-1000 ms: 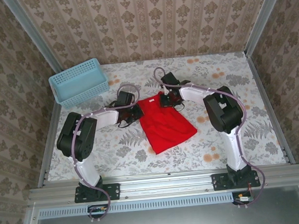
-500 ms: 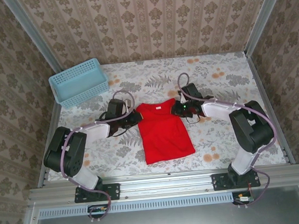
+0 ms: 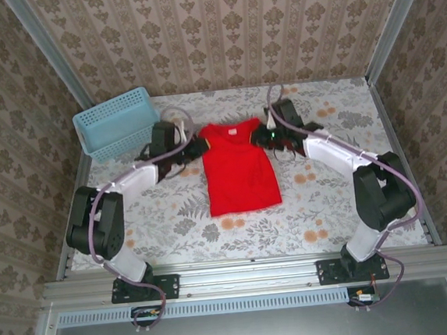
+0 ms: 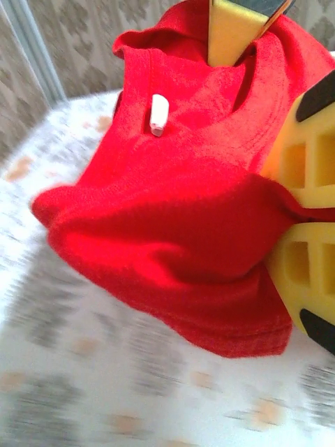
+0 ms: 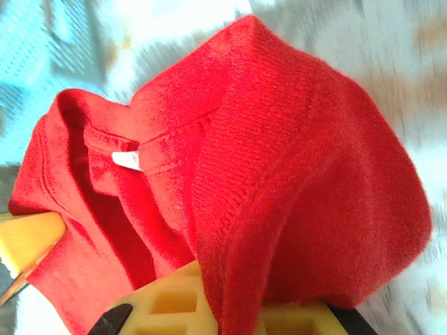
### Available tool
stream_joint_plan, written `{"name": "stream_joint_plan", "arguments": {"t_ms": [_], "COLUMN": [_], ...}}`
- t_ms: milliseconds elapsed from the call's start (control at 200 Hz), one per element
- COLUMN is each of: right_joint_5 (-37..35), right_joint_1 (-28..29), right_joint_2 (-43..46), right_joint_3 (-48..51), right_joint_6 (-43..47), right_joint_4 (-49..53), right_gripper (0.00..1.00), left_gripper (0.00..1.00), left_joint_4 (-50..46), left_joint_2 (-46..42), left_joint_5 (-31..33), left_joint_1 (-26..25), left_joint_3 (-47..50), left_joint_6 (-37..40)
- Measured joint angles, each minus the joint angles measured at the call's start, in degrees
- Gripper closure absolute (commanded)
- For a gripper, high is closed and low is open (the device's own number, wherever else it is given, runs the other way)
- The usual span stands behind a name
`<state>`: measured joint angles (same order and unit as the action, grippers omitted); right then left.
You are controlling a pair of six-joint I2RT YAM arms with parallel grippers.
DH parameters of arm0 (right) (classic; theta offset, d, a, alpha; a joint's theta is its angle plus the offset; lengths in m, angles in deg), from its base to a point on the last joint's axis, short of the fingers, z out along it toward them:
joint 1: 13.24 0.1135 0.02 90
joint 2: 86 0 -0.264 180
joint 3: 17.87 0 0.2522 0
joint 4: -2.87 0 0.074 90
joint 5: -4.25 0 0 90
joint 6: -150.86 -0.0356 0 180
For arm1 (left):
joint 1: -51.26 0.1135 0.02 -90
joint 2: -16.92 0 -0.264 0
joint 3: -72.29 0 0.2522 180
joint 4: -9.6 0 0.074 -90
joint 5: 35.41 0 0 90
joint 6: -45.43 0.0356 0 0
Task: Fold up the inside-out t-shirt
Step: Fold the T-shirt at the center of the table.
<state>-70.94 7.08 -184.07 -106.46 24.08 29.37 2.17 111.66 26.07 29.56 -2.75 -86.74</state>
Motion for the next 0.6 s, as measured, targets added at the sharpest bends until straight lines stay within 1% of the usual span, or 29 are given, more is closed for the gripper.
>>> {"name": "stream_joint_plan", "arguments": {"t_ms": [75, 150, 205, 260, 305, 360, 490, 600], "right_joint_5": [-0.4, -1.1, -1.3, -1.3, -1.3, -1.2, -1.0, -1.1], "right_joint_1": [-1.5, -2.5, -2.9, -2.8, -2.6, -2.3, -1.0, 0.6], "right_joint_2": [-3.0, -5.1, -5.3, -5.0, -4.3, -2.8, 1.4, 5.7], "right_joint_3": [-9.1, -16.1, -18.0, -17.8, -15.4, -10.2, 7.4, 21.2], "right_joint_6": [1.3, 3.0, 4.2, 5.2, 5.7, 6.4, 6.6, 6.0], "right_joint_4": [0.5, 0.7, 0.2, -0.6, -2.4, -4.4, -8.0, -8.8], "right_gripper": [1.00, 1.00, 1.00, 1.00, 1.00, 1.00, 1.00, 1.00], "left_gripper": [1.00, 1.00, 1.00, 1.00, 1.00, 1.00, 1.00, 1.00], "left_joint_4": [-1.8, -1.9, -1.4, 0.1, 2.4, 4.7, 10.5, 11.8], "left_joint_2": [2.6, 3.7, 3.3, 2.4, 1.1, -0.6, -3.0, -4.3], "left_joint_5": [-0.2, -0.2, -0.3, -0.5, -0.9, -1.2, -1.3, -1.1], "left_joint_1": [1.6, 2.8, 3.1, 3.0, 2.3, 1.4, -2.2, -6.1], "left_joint_3": [-9.9, -16.6, -18.2, -17.3, -13.9, -8.2, 9.6, 21.2], "left_joint_6": [1.3, 2.6, 3.4, 3.9, 4.3, 4.4, 4.2, 3.0]}}
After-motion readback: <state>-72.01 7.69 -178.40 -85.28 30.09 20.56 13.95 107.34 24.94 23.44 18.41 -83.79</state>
